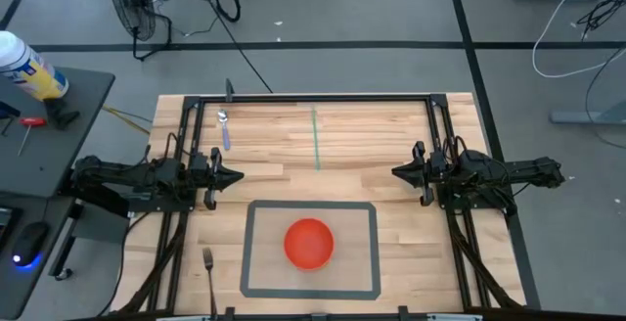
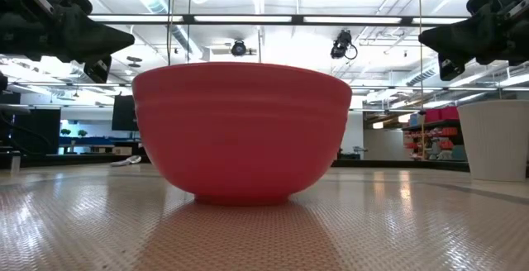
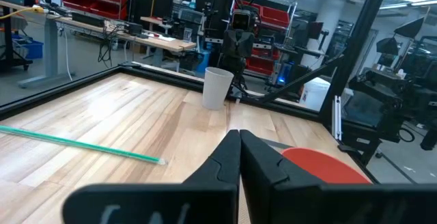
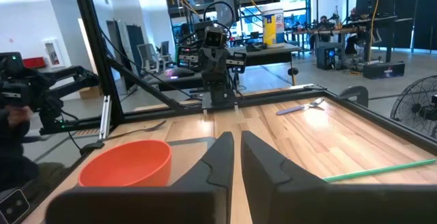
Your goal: Pick & Place Utensil
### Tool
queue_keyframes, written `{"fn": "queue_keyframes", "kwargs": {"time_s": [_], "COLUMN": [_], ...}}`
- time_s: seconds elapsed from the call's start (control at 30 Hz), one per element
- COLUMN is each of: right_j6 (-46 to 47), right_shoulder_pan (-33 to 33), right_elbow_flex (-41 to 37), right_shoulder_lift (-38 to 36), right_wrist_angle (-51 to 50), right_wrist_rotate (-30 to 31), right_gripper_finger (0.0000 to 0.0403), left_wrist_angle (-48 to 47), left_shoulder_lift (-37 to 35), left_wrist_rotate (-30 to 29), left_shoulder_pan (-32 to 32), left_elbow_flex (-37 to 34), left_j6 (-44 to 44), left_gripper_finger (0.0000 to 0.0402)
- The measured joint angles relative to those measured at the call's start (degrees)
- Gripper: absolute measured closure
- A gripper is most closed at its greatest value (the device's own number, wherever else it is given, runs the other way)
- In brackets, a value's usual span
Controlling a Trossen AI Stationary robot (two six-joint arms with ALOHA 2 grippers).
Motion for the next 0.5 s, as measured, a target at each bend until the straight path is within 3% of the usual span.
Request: {"fn": "queue_keyframes", "kwargs": {"time_s": [0.17,0.37,0.5], "right_j6": [0.0,0.0,0.0], "right_shoulder_pan": [0.0,0.0,0.0], "right_elbow_flex": [0.0,0.0,0.0], "right_shoulder_lift": [0.0,0.0,0.0], "right_wrist_angle": [0.0,0.0,0.0], "right_wrist_rotate": [0.0,0.0,0.0], "right_gripper_finger": [0.0368,0.0368,0.0368], "left_wrist_angle": [3.1,3.9,4.0], "left_shoulder_lift": [0.0,0.0,0.0], "left_wrist_rotate": [-1.0,1.9,2.3], "left_shoulder_pan": [0.4,0.4,0.4], "left_elbow_flex": [0.0,0.0,0.0], "left_j6": [-0.1,-3.9,-14.2], "left_gripper_finger": [0.0394,0.0394,0.0394]}}
